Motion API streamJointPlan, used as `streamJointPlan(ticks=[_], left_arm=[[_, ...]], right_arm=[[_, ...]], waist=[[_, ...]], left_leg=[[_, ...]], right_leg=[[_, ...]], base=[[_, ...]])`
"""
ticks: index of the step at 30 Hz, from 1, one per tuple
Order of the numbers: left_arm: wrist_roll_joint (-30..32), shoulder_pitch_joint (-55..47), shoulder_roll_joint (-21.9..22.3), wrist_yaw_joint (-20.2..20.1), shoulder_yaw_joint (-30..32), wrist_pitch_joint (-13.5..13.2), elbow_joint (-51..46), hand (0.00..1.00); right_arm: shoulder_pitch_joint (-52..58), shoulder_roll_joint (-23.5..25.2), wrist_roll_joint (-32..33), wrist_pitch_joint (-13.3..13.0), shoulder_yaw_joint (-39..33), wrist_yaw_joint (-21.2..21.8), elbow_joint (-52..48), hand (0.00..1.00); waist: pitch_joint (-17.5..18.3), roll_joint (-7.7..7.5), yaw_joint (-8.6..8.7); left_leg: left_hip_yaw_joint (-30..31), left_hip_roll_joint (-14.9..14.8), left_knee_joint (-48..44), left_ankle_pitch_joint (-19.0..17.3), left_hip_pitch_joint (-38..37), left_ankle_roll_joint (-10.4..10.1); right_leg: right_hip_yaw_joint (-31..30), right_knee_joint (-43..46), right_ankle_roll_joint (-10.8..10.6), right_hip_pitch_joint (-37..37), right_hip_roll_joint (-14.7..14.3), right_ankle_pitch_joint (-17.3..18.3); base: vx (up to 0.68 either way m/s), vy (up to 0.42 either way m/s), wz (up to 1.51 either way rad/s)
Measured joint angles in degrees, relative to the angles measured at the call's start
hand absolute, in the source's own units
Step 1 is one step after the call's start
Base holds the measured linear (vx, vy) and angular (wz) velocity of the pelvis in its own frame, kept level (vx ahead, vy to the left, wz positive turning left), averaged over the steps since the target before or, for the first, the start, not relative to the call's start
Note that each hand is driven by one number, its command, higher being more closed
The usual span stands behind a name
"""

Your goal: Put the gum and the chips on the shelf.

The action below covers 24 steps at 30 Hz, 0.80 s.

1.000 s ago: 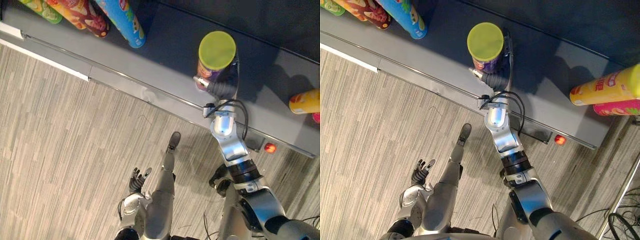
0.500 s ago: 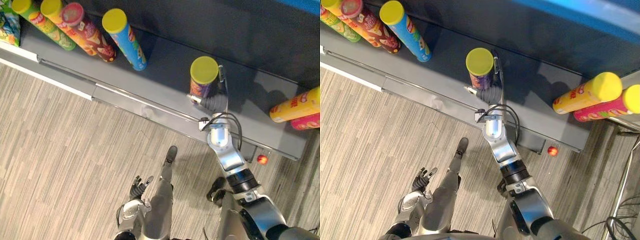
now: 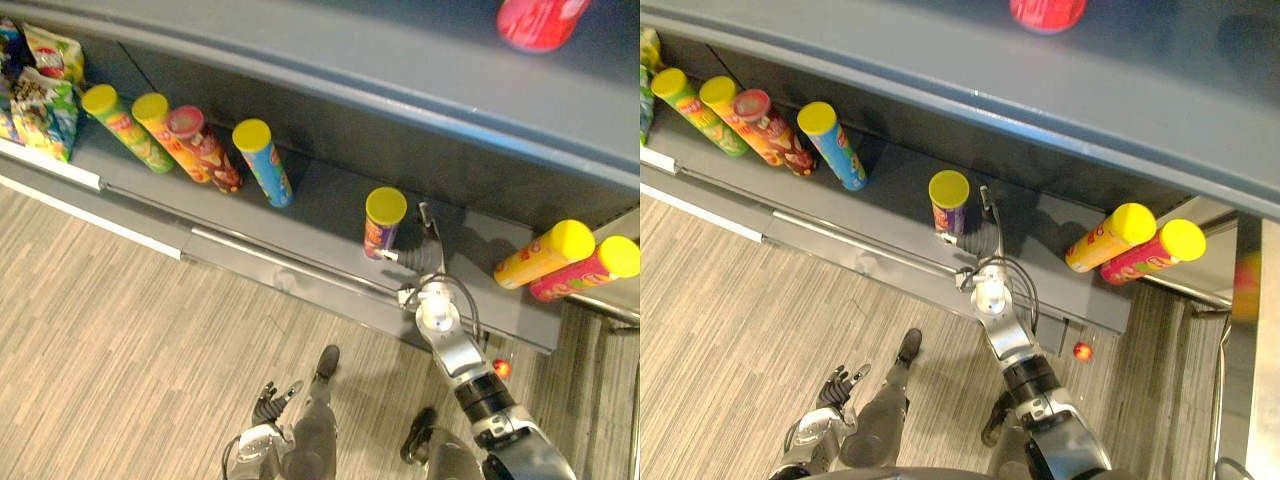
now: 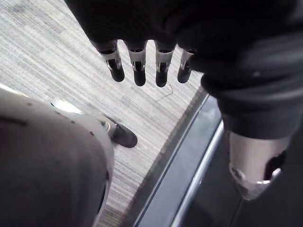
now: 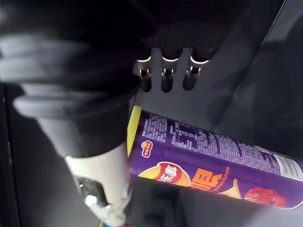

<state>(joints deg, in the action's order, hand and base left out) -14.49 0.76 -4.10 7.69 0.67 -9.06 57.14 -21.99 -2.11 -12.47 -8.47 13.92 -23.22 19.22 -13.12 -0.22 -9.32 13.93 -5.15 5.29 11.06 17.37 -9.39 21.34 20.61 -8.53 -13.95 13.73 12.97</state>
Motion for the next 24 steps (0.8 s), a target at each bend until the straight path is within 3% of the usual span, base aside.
streamJointPlan(ticks=[10,17,24], left_arm=[[2.8,-2.8,0.1,-1.2,1.8,2.1,1.3,0.0],[4.5,-4.7,0.0,-1.3,1.9,2.7,3.2,0.0],[4.6,-5.6,-0.1,-1.5,1.8,3.0,4.6,0.0]], right_arm=[[6.4,0.3,0.0,-0.1,-0.7,2.6,1.9,0.0],[22.8,-0.4,0.1,-0.4,-2.4,7.7,-3.1,0.0],[40.0,-2.4,0.1,-1.8,-8.2,12.3,-7.7,0.0]], waist=[[5.0,-0.11,1.51],[8.5,-0.36,5.21],[9.2,-0.34,8.48]], left_leg=[[-3.9,-0.2,0.1,-2.6,-7.0,1.4],[-7.0,-0.3,0.1,-4.7,-11.7,1.7],[-8.7,-0.7,0.1,-6.1,-15.7,1.6]], right_leg=[[-2.8,-9.2,-1.1,8.6,-1.8,-3.9],[-5.4,-12.8,-1.1,12.9,-2.2,-5.0],[-6.6,-14.4,-1.2,16.6,-2.6,-5.1]], base=[[0.02,-0.004,-0.17],[0.07,-0.009,-0.2],[0.05,-0.016,-0.12]])
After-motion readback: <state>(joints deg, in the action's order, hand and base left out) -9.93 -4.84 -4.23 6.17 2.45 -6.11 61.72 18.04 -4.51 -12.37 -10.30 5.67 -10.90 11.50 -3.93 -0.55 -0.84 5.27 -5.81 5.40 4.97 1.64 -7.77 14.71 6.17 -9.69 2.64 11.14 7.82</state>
